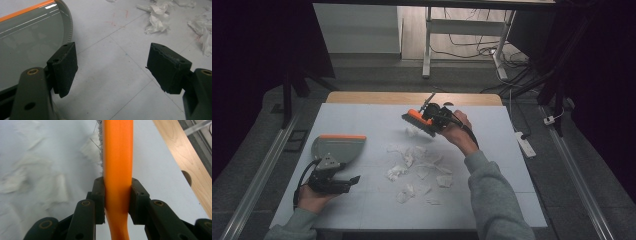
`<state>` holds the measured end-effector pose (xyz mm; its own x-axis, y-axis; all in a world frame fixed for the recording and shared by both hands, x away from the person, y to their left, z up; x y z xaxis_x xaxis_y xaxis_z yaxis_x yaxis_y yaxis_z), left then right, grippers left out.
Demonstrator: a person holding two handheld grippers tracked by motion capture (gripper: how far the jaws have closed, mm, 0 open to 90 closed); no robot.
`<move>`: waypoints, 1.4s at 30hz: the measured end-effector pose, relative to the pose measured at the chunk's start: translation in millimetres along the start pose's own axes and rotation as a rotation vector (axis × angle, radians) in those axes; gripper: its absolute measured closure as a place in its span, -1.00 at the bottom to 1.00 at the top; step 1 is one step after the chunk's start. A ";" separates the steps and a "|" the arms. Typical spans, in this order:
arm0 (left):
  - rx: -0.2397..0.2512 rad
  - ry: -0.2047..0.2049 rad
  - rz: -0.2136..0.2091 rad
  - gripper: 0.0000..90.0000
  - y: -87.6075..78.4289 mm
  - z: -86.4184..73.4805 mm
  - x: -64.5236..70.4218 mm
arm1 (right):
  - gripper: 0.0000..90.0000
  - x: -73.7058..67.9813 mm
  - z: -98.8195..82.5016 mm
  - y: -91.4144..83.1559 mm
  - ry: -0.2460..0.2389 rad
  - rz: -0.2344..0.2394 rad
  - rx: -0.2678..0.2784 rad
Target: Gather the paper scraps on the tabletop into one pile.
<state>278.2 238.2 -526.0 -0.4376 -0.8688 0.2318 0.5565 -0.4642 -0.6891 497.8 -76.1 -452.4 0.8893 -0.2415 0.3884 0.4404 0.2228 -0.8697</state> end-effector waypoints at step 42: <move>-0.008 0.003 0.004 -0.43 2.1 -0.3 1.5 | 0.56 -10.2 -5.3 -16.9 -0.090 0.089 0.040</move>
<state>278.5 235.9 -527.3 -0.4379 -0.8699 0.2271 0.5521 -0.4596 -0.6957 480.6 -82.4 -443.3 0.9317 -0.1341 0.3375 0.3622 0.2770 -0.8900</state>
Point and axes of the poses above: each handheld gripper's, and its own axes: y roughly forward along the jaws, z roughly out of its top, x roughly to its right, the point moved 2 cm from there along y, roughly forward along the jaws, and after that the axes turned 12 degrees about -y, right-handed, at the moved point
